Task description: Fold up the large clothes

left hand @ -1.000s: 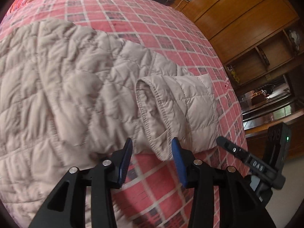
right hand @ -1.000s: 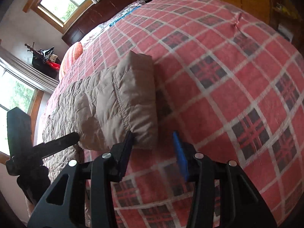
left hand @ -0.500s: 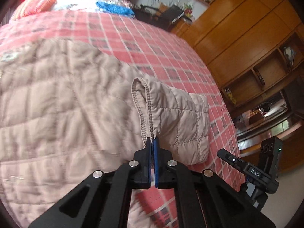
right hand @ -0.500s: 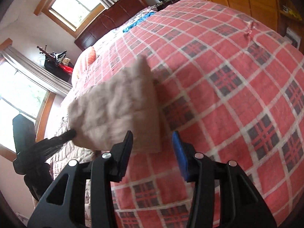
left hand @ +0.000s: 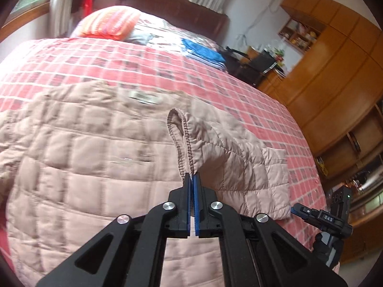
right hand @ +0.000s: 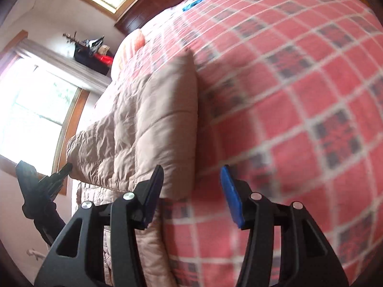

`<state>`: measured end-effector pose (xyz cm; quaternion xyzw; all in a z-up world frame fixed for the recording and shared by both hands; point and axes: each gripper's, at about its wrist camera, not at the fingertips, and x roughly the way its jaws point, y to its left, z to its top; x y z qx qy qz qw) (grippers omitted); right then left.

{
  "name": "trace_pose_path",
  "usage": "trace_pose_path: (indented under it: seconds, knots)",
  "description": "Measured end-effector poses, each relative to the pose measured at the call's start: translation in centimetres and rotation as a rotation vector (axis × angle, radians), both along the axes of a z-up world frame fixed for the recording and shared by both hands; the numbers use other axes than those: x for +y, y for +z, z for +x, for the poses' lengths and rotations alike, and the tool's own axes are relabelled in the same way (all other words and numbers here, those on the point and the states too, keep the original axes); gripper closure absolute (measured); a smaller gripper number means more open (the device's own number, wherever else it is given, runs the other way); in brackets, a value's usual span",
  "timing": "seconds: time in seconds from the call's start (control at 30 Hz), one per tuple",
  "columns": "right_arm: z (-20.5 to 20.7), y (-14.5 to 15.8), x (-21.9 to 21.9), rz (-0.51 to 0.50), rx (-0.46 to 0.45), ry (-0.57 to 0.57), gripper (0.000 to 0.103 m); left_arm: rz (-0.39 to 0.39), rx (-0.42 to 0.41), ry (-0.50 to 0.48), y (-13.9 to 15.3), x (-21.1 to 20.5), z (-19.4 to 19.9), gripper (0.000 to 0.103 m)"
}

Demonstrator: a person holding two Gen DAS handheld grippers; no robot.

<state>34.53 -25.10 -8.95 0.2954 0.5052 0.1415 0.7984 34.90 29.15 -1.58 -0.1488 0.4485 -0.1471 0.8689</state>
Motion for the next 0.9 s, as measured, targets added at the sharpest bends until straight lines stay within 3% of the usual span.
trace_pose_path:
  seconds: [0.1, 0.23, 0.37, 0.43, 0.63, 0.77, 0.83, 0.9]
  knots:
    - [1.2, 0.1, 2.4, -0.004, 0.005, 0.049, 0.052, 0.026, -0.024, 0.063, 0.4, 3.9, 0.0, 0.102]
    - [2.8, -0.1, 5.4, -0.031, 0.016, 0.108, 0.052, 0.040, 0.005, 0.127, -0.8, 7.5, 0.7, 0.102]
    - [4.4, -0.5, 7.3, -0.057, 0.043, 0.137, 0.064, 0.061, 0.056, 0.174, -3.1, 10.3, 1.6, 0.102]
    - [4.8, -1.0, 8.0, -0.093, 0.074, 0.139, 0.070, 0.087, 0.087, 0.175, -4.6, 11.1, 1.7, 0.102]
    - [5.0, -0.8, 9.1, -0.192, 0.092, 0.138, 0.070, 0.161, 0.116, 0.154, -8.2, 10.8, 2.2, 0.101]
    - [5.2, -0.5, 9.4, -0.216, 0.098, 0.140, 0.068, 0.210, 0.096, 0.150, -8.1, 10.4, 2.0, 0.096]
    - [4.7, 0.5, 9.9, -0.272, 0.093, 0.130, 0.059, 0.225, 0.091, 0.165, -7.2, 10.8, 1.6, 0.091]
    - [3.4, 2.8, 10.2, -0.351, 0.033, 0.107, 0.059, 0.244, 0.051, 0.195, -5.5, 11.5, 0.6, 0.087]
